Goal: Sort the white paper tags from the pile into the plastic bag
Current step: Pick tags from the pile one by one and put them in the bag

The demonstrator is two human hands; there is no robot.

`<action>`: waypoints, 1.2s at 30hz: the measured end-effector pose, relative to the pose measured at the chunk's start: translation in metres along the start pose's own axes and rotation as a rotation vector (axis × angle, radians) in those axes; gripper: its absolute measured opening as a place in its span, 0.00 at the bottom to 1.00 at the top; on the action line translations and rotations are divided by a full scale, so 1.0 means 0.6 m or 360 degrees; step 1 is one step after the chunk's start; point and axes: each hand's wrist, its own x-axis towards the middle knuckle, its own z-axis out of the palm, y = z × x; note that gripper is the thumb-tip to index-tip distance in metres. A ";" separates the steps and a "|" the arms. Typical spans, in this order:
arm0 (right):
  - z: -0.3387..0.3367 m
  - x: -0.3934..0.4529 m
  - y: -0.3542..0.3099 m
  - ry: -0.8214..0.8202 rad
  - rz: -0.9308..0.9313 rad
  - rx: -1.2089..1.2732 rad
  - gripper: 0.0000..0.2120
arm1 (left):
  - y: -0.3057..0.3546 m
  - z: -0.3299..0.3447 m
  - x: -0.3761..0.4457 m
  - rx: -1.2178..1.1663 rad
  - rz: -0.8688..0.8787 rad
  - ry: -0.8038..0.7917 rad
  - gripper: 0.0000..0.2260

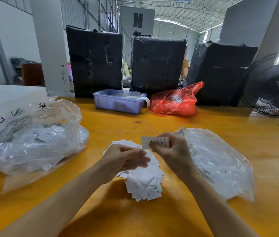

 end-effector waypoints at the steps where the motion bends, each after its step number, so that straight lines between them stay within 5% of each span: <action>1: 0.000 0.000 0.000 0.0000 0.0001 -0.0009 0.06 | 0.001 0.000 -0.001 0.0006 0.0000 -0.0007 0.08; 12: 0.001 0.001 0.002 -0.0111 -0.0007 -0.0189 0.09 | 0.000 -0.002 0.003 -0.0016 0.0034 0.0073 0.07; 19: -0.006 0.001 0.003 -0.0439 0.0304 -0.0010 0.05 | -0.001 0.000 0.005 0.0082 0.0134 0.0231 0.15; 27: -0.004 -0.002 0.008 -0.0631 0.0424 -0.0083 0.06 | -0.010 0.001 0.008 0.0151 0.0160 0.0261 0.04; 36: -0.011 0.004 0.001 -0.0133 0.0195 0.0134 0.04 | -0.008 -0.002 0.008 -0.0038 0.0053 0.0275 0.12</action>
